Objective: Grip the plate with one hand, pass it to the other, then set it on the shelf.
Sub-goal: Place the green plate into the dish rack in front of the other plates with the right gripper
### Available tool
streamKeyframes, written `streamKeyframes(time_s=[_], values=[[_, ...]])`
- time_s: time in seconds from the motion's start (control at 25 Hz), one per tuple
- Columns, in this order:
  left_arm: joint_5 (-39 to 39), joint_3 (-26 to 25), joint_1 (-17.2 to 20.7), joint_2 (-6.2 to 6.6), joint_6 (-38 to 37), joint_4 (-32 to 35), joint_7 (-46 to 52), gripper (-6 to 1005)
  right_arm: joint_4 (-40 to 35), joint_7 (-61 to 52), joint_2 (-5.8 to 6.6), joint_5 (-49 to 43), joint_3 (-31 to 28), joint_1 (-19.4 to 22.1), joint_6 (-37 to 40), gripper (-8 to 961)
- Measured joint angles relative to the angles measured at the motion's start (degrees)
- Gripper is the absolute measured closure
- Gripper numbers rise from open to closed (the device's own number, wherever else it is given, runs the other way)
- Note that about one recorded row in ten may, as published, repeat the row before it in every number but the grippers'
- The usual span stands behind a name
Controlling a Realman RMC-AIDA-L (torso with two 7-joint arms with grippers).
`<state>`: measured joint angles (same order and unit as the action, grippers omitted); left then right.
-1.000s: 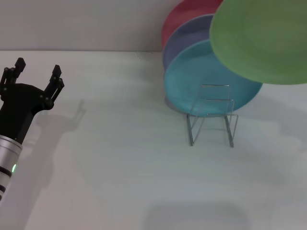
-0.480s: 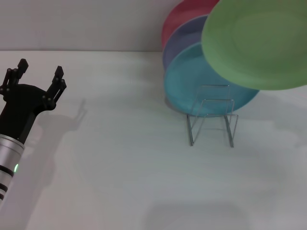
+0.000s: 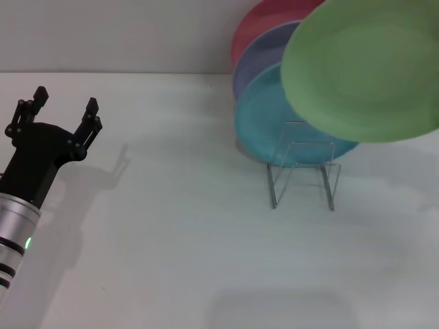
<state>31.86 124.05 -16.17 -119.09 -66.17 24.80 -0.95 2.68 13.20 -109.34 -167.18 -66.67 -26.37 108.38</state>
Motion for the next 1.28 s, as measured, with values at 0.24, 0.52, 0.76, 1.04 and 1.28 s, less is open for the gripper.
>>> streamKeyframes(time_s=[0.24,0.52,0.76,1.04,1.28], values=[[0.1,0.1,0.0,0.00,0.0,0.1,0.0,184,-0.1,-1.0,0.04,0.0,2.0,-0.1,-0.7,926],[-0.1,0.1,-0.1,0.00,0.1,0.2,0.0,184,-0.2,-1.1,0.20,0.0,3.4,-0.7,-2.6,926],[0.0,0.6,-0.1,0.00,0.5,0.3,0.0,184,-0.6,-1.1,0.68,0.0,4.0,-1.8,-2.9,927],[0.3,0.9,-0.3,0.00,0.7,0.3,0.0,185,-0.8,-1.1,1.13,0.0,6.3,-2.9,-4.3,928],[0.3,0.9,-0.5,0.00,1.2,0.2,0.0,185,-1.6,-0.8,1.51,0.0,7.3,-3.9,-4.9,928]])
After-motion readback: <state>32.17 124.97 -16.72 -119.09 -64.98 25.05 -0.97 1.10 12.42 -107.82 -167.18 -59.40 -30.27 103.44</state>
